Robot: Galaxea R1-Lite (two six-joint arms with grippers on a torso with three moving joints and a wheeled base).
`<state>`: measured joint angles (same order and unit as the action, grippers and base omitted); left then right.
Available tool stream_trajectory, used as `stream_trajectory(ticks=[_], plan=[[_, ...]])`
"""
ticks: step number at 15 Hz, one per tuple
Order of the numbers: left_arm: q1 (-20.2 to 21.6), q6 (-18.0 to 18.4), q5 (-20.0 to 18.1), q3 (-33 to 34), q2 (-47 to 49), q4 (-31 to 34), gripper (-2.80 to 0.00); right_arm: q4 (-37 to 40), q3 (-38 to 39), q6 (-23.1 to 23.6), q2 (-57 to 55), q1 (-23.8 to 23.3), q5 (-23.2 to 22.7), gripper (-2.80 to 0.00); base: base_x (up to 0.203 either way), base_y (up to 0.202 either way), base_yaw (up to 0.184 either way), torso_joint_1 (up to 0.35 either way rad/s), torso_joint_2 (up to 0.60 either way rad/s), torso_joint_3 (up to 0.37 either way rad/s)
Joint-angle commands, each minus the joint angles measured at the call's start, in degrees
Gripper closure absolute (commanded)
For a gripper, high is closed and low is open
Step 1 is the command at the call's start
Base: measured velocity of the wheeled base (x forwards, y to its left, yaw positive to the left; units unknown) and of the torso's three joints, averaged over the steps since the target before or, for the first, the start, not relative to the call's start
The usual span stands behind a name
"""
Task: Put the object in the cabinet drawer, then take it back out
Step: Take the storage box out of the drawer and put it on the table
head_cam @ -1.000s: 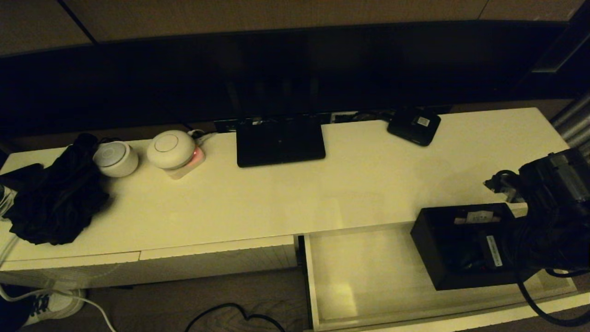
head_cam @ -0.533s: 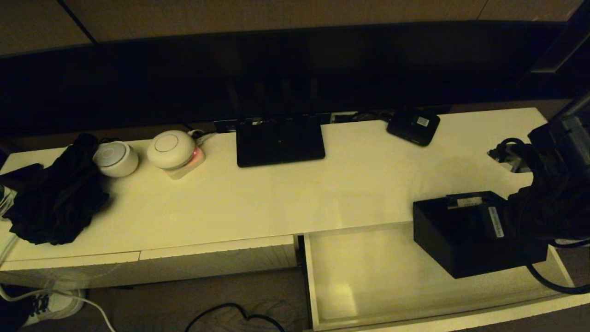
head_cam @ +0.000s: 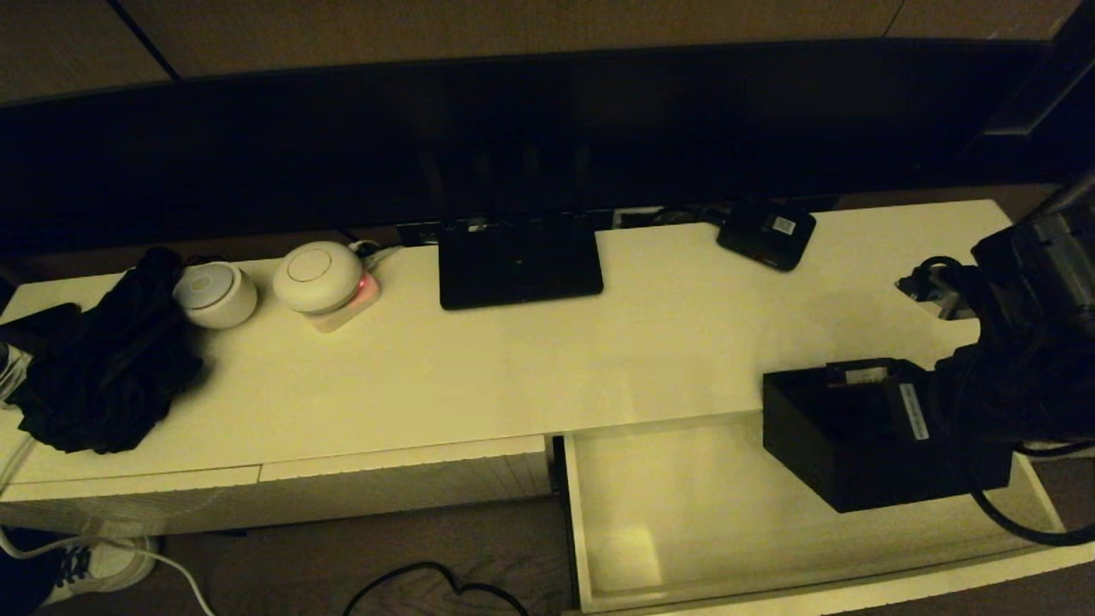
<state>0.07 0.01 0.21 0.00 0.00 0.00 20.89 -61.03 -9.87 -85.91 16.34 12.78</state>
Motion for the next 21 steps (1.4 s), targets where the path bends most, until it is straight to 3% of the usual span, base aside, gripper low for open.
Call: stream_trajectory(ticks=[1,12,21], plan=[[0.0,0.0,0.1,0.2,0.0,0.0,0.0,0.1,3.1,-0.2,0.2,0.0,0.0,0.0,0.0,0.0,0.0,0.0,0.0,0.0],[0.0,0.0,0.1,0.2,0.0,0.0,0.0,0.2,8.9,-0.3,7.7,1.1,0.1,0.0,0.0,0.0,0.0,0.0,0.0,0.0],[0.0,0.0,0.1,0.2,0.0,0.0,0.0,1.2,1.1,0.0,8.5,1.0,3.1,0.0,0.0,0.0,0.0,0.0,0.0,0.0]])
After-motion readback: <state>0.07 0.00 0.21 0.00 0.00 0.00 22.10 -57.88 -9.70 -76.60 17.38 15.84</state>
